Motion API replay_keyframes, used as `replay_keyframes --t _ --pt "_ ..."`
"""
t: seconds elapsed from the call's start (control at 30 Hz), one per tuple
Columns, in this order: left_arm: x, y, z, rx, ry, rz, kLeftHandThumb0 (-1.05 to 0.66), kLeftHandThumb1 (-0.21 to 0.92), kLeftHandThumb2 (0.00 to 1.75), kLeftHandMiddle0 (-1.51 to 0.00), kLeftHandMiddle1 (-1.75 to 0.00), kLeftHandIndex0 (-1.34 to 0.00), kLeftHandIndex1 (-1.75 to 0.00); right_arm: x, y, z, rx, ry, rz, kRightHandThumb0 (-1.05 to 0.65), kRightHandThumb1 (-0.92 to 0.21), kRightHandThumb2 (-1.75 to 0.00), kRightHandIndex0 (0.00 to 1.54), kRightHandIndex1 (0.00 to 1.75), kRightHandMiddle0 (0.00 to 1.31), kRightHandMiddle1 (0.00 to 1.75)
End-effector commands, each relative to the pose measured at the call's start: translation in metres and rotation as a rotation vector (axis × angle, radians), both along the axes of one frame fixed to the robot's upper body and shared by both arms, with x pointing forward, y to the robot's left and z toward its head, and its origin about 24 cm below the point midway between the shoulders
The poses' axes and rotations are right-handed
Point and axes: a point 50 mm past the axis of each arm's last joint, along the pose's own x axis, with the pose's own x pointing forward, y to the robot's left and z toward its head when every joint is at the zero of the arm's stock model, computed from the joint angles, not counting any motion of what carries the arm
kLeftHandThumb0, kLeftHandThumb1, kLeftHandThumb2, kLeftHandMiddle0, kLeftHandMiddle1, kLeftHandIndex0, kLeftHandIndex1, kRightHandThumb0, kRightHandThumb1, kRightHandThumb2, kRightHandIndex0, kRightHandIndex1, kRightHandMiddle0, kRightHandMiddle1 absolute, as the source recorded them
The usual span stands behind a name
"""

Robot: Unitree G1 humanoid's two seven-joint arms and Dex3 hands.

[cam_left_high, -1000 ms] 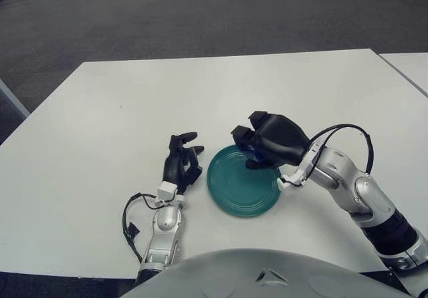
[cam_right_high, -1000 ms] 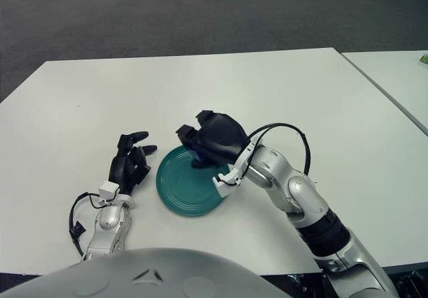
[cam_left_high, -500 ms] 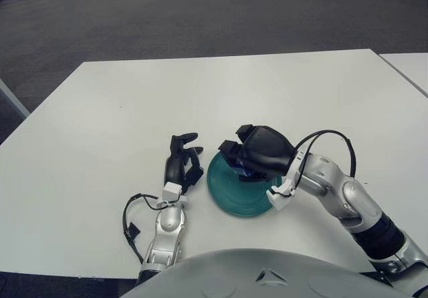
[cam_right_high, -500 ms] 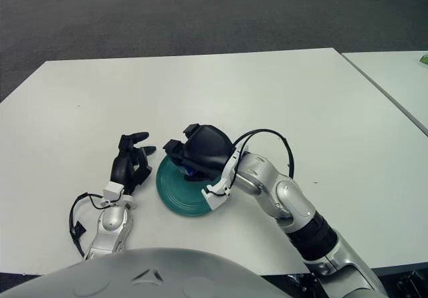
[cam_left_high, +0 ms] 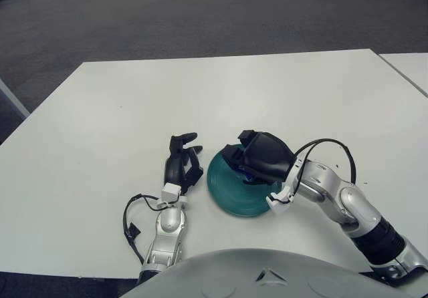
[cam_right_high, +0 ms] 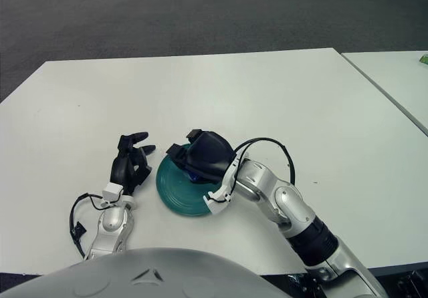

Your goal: Put the gum into the plate.

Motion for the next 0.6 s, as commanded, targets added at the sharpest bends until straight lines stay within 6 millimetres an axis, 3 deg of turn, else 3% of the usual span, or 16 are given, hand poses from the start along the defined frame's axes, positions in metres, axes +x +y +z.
replay_keyframes --t 0.0,0.1,0.2,0.4,0.57 --pt "0.0001 -0.0041 -0.0107 -0.049 0.05 0.037 -0.78 0.92 0.95 -0.31 -1.01 -0.09 -1.21 0.0035 -0.0012 0.0038 -0.054 -0.008 -0.007 -0.86 -0.92 -0.87 0.31 0.82 0.02 1.07" --pt "0.0027 -0.0034 -0.0132 -0.093 0.038 0.053 -0.82 0.92 0.94 -0.31 -1.02 -0.1 -1.22 0.0046 -0.0007 0.0055 -0.067 0.016 -0.008 -0.91 -0.92 -1.0 0.3 0.4 0.0 0.76" --pt "0.0033 -0.0033 -0.0136 -0.114 0.017 0.065 -0.84 0.92 0.94 -0.31 -1.02 -0.1 -1.23 0.005 -0.0007 0.0064 -0.057 0.049 -0.015 -0.91 -0.92 -1.04 0.28 0.25 0.0 0.61" --pt "0.0036 -0.0026 -0.0165 -0.108 -0.015 0.055 -0.86 0.92 0.95 -0.27 -1.01 -0.08 -1.22 0.0051 -0.0032 0.0092 0.0 0.108 -0.031 -0.93 -0.92 -1.1 0.2 0.11 0.0 0.41" --pt "0.0038 -0.0024 -0.0176 -0.099 -0.033 0.048 -0.86 0.92 0.98 -0.23 -0.99 -0.03 -1.2 0.0047 -0.0049 0.0092 0.034 0.136 -0.033 -0.95 -0.92 -1.12 0.17 0.07 0.0 0.36"
